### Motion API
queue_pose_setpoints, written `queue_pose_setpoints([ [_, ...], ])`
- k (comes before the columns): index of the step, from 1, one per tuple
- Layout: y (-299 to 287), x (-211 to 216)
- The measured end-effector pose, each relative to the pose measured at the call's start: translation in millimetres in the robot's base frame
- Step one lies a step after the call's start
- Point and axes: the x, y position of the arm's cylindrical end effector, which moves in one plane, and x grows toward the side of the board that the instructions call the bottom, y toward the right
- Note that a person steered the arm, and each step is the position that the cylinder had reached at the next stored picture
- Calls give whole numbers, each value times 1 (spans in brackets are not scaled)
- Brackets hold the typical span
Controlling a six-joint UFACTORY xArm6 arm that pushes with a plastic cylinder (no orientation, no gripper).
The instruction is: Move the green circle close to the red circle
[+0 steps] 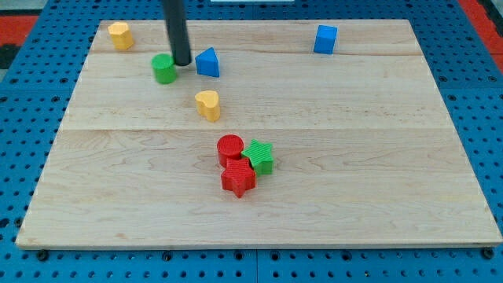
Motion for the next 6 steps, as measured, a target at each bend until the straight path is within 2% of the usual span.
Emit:
queue_pose_setpoints([
  [1,-19,-35],
  [2,-22,18],
  [4,26,126],
  [5,-24,101],
  [6,-43,140],
])
